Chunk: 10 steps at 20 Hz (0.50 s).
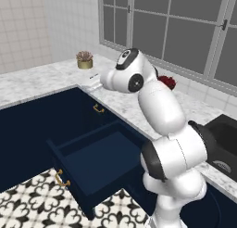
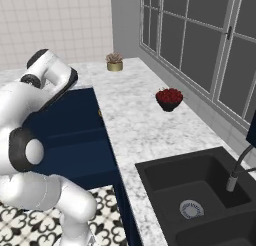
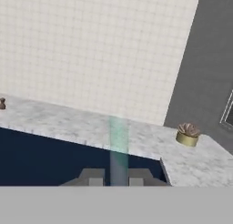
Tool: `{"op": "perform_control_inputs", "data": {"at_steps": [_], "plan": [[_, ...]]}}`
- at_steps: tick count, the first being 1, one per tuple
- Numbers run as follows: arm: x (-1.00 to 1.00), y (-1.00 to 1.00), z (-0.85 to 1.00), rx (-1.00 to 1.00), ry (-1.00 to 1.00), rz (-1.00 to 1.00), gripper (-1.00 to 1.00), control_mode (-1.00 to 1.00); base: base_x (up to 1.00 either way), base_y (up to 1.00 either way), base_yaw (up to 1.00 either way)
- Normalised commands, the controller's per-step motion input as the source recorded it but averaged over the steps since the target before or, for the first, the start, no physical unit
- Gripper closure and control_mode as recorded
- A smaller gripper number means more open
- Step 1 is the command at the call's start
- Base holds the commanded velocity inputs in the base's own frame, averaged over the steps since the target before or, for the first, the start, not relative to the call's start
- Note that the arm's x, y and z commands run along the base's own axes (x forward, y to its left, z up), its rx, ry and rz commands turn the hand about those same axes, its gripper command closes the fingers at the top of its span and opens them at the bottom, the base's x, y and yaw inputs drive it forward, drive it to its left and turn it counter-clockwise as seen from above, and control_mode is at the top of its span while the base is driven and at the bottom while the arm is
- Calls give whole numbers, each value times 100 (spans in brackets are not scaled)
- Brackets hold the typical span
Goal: Take a straw from the drawer in front and place it inside the glass cup on the dining counter.
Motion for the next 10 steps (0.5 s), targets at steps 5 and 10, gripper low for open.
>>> {"op": "perform_control_inputs", "data": {"at_steps": [5, 10], "plan": [[-79, -55, 100, 30, 3, -5, 100, -100, 0, 0, 0], [-96, -61, 95, 26, 4, -1, 100, -100, 0, 0, 0]]}}
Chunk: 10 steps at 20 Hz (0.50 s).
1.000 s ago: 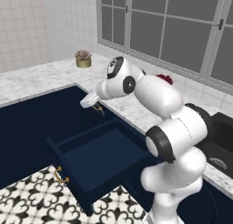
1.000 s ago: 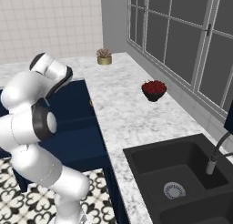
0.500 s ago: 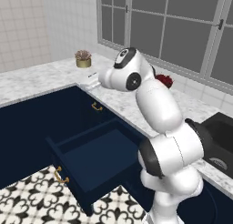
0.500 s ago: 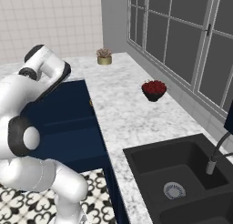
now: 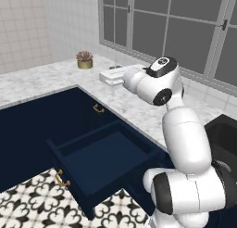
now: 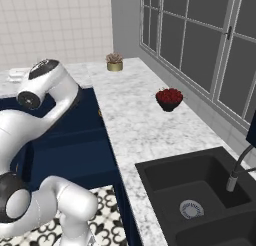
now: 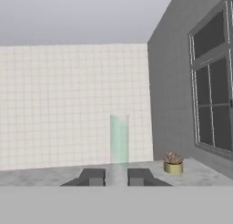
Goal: Take a straw from the drawer in front and place it inside the glass cup on the dining counter.
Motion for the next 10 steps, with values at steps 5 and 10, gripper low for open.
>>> {"op": "perform_control_inputs", "data": {"at_steps": [5, 10], "plan": [[-50, -27, 54, 15, 8, 0, 100, -100, 0, 0, 0], [-14, -1, 4, 2, 0, 0, 100, 100, -80, 3, 0]]}}
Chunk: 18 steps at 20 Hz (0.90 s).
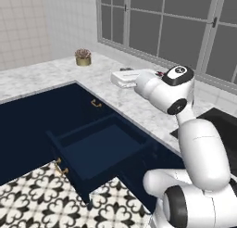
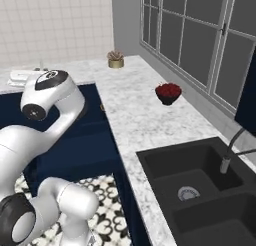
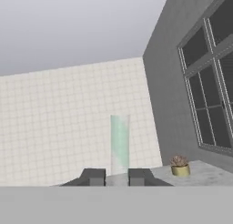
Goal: Take a straw from the drawer in front and place it inside the glass cup on the dining counter.
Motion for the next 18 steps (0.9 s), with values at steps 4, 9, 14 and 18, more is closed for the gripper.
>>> {"op": "perform_control_inputs", "data": {"at_steps": [4, 9, 14, 18], "plan": [[0, 0, 0, 0, 0, 0, 100, 100, -100, 67, 5], [0, 0, 0, 0, 0, 0, 100, 100, -55, 100, 33], [0, 0, 0, 0, 0, 0, 100, 100, 1, 100, 43], [0, 0, 0, 0, 0, 0, 100, 100, 28, 100, 30]]}}
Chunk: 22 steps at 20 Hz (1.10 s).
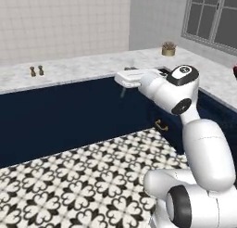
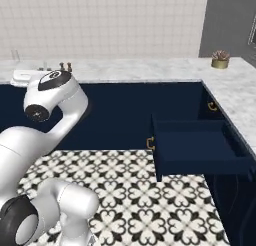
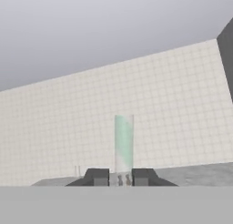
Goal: Take a straw from the drawer in front and place it inside the glass cup on the dining counter.
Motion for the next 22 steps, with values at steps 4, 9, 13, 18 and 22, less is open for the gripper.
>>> {"op": "perform_control_inputs", "data": {"at_steps": [4, 9, 13, 18, 22], "plan": [[0, 0, 0, 0, 0, 0, 100, 100, 58, 100, 15], [0, 0, 0, 0, 0, 0, 100, 100, 69, 100, 5], [0, 0, 0, 0, 0, 0, 100, 100, 49, 100, 1], [0, 0, 0, 0, 0, 0, 100, 100, 19, 100, 0], [0, 0, 0, 0, 0, 0, 100, 100, 2, 100, 0]]}}
